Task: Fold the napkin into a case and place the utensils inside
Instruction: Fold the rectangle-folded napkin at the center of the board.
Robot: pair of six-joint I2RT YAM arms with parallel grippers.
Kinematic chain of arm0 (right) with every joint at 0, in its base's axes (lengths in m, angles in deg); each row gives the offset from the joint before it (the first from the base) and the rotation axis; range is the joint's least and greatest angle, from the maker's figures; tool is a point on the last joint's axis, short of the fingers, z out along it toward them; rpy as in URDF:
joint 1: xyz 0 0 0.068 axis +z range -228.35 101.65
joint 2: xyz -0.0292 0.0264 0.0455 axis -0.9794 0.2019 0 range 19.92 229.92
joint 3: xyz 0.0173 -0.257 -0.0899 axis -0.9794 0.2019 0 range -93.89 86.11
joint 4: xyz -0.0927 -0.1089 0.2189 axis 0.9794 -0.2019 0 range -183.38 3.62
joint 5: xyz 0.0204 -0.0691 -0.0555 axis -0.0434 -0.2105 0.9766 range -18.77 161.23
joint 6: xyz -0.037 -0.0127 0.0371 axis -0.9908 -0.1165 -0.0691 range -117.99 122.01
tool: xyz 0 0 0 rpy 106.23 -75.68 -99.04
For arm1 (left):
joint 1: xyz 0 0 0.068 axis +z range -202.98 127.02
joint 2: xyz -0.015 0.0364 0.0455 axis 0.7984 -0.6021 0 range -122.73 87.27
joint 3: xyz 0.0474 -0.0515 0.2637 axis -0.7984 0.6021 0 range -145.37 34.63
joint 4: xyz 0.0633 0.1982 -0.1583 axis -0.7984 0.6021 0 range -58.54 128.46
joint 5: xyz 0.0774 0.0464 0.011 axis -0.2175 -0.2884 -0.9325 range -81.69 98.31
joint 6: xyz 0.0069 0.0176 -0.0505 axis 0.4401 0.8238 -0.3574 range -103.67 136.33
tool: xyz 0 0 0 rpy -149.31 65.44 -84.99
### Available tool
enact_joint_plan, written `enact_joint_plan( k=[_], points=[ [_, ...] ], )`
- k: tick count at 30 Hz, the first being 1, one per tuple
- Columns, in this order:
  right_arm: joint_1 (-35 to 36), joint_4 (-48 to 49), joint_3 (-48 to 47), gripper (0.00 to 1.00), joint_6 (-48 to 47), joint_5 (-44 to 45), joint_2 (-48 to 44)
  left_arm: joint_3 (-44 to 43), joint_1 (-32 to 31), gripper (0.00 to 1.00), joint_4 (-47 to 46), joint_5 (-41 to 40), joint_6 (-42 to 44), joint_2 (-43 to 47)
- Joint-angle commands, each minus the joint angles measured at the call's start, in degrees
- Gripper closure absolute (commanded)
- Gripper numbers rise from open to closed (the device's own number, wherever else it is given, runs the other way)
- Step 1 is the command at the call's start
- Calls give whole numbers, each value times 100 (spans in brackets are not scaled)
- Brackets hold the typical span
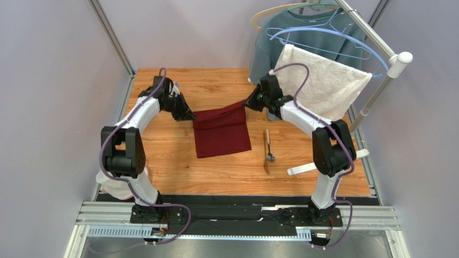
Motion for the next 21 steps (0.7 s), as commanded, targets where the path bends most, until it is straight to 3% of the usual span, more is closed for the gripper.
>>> enact_joint_plan(
  k=[1,14,21],
  points=[
    [-115,-111,-1395,100,-685,-491,534,-1080,220,100,51,54,-160,-560],
    [-229,478,-3339,100,-589,-1019,1880,-3286,449,100,-573,677,-239,-1933],
    [-326,725,-3594,100,-474,-1177,2012,-3498,634,100,-995,1275,-293,-2364]
  ],
)
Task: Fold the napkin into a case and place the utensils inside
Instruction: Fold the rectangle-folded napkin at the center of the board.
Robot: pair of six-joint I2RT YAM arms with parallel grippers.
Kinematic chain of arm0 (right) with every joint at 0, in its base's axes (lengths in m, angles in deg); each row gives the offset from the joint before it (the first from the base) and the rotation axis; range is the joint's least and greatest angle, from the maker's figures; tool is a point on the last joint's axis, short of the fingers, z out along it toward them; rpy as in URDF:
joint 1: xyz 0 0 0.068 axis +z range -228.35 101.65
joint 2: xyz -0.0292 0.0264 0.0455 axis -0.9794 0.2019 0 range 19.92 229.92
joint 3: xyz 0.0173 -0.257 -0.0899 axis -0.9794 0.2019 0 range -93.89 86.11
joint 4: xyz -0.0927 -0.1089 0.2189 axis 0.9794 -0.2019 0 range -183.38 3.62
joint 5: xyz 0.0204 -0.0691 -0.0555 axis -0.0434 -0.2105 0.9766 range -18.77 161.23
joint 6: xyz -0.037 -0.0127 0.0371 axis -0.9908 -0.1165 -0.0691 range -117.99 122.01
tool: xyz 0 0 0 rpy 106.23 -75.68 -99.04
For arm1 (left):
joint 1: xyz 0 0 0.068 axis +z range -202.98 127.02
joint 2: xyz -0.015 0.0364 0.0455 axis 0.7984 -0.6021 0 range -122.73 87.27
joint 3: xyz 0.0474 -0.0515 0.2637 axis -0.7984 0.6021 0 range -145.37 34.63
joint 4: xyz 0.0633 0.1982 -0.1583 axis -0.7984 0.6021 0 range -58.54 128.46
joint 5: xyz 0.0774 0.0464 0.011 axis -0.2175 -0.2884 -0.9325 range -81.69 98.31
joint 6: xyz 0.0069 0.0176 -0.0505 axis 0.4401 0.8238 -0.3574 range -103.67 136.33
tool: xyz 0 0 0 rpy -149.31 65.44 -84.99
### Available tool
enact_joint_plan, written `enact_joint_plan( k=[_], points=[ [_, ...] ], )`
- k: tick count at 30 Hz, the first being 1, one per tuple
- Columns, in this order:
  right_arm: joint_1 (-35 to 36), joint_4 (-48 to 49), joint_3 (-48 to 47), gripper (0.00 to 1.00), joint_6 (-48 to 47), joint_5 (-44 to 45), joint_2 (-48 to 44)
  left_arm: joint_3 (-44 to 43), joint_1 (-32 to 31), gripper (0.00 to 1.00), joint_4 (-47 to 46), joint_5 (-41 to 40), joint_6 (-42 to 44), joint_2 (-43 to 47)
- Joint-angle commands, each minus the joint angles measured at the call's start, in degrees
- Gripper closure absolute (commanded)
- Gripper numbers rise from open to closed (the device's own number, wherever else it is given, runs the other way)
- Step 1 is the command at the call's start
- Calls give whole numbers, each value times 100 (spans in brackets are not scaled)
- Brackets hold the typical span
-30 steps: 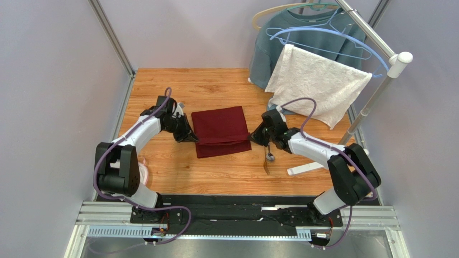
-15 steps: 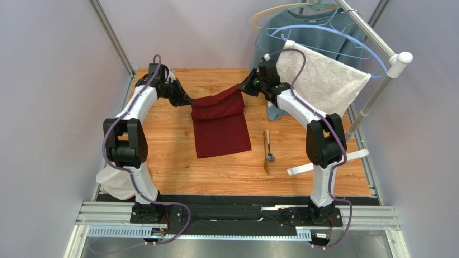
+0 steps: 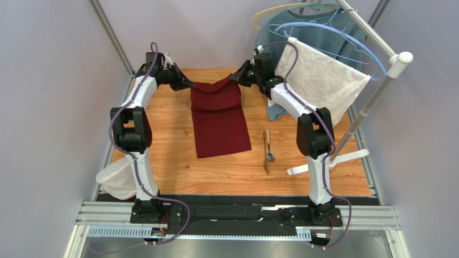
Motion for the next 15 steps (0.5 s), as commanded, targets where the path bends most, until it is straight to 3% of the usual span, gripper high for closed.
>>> enact_joint_plan(
  k=[1,7,15],
  points=[
    [-127,401,-488,100,7,-211,58,-316,81,100,-286,495,-21,-150],
    [-136,287,-61,100,-29,-379,-214,-379,98,100,13,584,32,103],
    [-127,85,1636,100,-2,-800,-1488,1887,28,100,408,294,137,1658]
  ],
)
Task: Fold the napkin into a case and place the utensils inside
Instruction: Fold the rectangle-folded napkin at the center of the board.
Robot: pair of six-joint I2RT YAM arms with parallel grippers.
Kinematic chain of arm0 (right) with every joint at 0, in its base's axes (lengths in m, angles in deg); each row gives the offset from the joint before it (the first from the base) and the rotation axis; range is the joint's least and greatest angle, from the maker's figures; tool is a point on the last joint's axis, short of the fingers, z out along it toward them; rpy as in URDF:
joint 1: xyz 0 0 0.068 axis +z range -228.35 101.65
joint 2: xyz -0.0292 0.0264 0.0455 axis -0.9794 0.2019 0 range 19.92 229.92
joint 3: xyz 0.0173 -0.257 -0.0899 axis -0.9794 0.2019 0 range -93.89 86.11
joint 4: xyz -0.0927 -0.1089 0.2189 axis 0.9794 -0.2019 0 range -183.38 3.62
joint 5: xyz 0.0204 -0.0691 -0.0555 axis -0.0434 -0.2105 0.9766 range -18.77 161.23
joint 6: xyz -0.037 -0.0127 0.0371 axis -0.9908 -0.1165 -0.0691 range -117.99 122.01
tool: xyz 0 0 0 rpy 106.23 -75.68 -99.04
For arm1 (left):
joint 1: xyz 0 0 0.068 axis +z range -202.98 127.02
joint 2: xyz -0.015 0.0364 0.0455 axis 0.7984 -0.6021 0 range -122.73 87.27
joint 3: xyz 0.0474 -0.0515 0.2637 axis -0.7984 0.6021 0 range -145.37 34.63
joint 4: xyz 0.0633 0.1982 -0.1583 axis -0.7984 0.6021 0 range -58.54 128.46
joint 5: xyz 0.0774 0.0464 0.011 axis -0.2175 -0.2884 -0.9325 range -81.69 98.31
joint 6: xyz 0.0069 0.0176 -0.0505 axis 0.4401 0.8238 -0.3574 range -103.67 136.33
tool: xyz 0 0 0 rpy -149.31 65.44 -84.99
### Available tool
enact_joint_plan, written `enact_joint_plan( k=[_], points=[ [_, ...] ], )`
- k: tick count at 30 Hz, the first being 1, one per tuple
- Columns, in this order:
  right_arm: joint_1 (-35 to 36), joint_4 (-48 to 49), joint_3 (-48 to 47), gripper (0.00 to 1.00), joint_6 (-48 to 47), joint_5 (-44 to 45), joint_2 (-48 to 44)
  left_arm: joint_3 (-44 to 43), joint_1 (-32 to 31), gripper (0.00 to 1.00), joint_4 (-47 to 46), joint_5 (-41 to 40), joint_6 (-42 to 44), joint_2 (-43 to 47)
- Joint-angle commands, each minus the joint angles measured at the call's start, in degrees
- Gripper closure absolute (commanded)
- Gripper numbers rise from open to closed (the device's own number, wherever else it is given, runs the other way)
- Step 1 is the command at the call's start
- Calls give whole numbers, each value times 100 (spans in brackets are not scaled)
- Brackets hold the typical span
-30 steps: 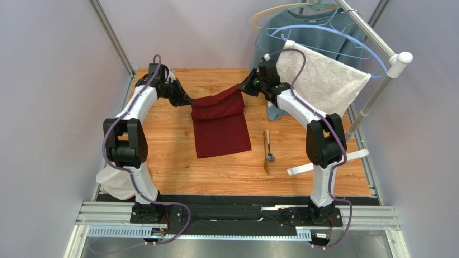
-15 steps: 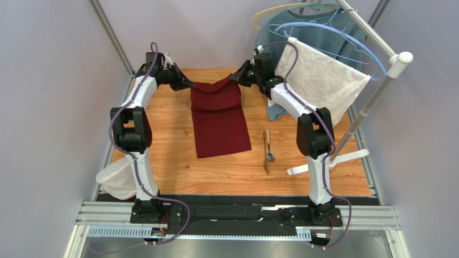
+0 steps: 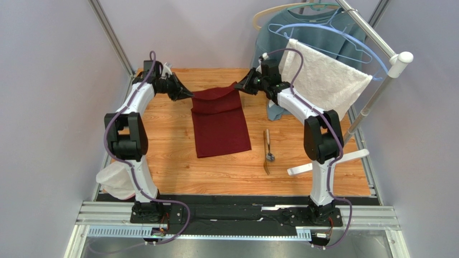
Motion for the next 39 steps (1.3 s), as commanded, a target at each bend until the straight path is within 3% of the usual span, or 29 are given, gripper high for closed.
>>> enact_joint_plan(
  k=[1,7,10,16,39],
  points=[
    [-5,-16,828,100,-20,-368,-1025,1034,-88,100,253,-41,141,1322],
    [21,1,2305,100,-29,-719,-1799,2966,-396,100,253,-146,256,2334],
    [92,124,3017,100,-55,-764,-2098,3521,-527,100,78,-182,142,2625],
    [171,309,3765,100,-29,-904,-2230,4348,-967,100,-151,-252,80,2451],
    [153,388,4566,100,-328,-597,-2142,4763,-993,100,-125,-911,309,1923]
  ],
)
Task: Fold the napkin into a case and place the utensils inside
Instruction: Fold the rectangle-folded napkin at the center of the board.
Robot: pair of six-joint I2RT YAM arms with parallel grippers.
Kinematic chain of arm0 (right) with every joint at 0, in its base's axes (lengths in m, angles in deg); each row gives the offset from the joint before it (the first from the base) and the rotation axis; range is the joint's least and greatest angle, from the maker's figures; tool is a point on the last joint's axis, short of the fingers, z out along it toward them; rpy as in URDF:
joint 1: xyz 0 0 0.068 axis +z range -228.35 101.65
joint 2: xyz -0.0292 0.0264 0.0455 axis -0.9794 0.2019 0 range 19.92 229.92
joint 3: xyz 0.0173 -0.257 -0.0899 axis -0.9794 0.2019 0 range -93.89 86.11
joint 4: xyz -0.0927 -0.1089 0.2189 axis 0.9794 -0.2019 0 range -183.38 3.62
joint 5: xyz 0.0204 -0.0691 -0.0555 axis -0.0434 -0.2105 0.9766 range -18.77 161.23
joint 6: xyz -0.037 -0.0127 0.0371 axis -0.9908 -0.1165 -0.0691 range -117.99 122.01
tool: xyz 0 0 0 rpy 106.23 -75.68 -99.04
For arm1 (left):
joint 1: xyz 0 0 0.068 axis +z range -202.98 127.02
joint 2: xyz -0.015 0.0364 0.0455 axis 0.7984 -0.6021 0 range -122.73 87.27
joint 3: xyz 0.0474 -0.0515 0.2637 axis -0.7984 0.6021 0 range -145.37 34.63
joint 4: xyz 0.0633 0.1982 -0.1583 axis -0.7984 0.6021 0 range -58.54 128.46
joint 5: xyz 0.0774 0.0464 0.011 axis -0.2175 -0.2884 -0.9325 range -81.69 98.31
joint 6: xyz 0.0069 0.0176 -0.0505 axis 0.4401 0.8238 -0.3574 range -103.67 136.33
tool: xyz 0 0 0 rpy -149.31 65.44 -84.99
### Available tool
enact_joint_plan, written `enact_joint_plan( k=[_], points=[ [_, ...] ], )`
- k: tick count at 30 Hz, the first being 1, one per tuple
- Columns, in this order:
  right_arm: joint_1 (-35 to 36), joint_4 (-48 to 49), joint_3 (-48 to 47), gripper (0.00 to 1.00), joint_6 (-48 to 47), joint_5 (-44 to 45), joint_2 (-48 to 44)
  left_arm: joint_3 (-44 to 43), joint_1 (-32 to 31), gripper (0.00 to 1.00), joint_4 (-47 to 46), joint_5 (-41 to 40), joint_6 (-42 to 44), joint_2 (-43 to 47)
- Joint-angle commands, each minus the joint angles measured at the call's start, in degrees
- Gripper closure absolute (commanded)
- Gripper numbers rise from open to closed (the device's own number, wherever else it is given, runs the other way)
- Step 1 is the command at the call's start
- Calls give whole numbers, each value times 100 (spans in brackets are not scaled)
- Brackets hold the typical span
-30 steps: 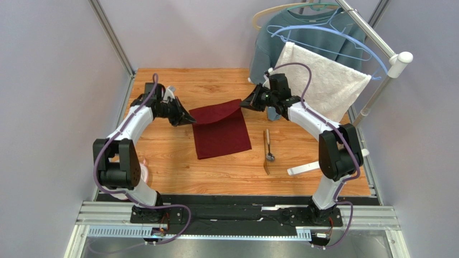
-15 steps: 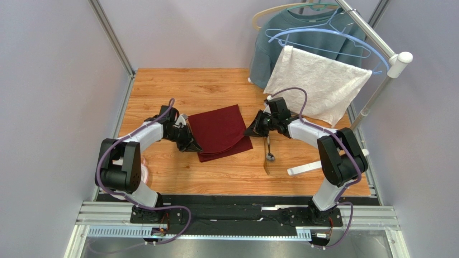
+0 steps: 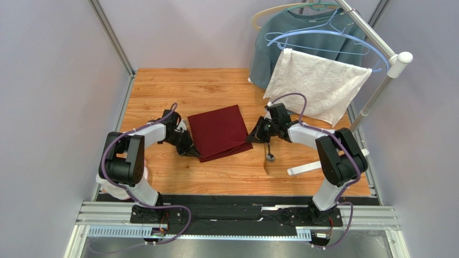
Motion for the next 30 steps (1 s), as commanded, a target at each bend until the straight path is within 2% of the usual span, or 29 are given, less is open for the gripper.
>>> enact_joint_plan(
  k=[1,10,16,17,19,20,21,22,24,27,28,30],
  points=[
    [11,255,201,100,-153,118,-121,37,-1,100,-26,-155,143,-72],
    [11,422,307,100,-346,101,152,107,-27,100,-26,-234,116,-82],
    [20,1,167,100,-582,232,64,64,-54,99,105,-173,177,-2],
    [11,-304,140,99,-644,241,21,3,-45,90,340,-121,343,24],
    [37,-797,-61,89,-950,460,-216,-155,-45,80,614,-181,520,234],
    [46,-1270,-132,86,-1100,600,-330,-200,-45,70,815,-260,651,374],
    [64,-1457,-185,75,-1224,915,-479,-261,-45,64,930,-278,713,628],
    [99,-1624,-298,69,-1347,1066,-698,-392,-45,62,1053,-330,766,744],
    [117,-1994,-448,58,-1672,1295,-832,-507,-45,60,1274,-393,793,955],
    [222,-2030,-765,55,-1788,1130,-754,-552,-63,62,959,-96,513,939],
    [327,-1969,-835,55,-1761,1042,-692,-552,-115,64,819,11,425,869],
    [406,-1715,-993,55,-1604,718,-438,-569,-211,76,449,266,196,580]
  ],
)
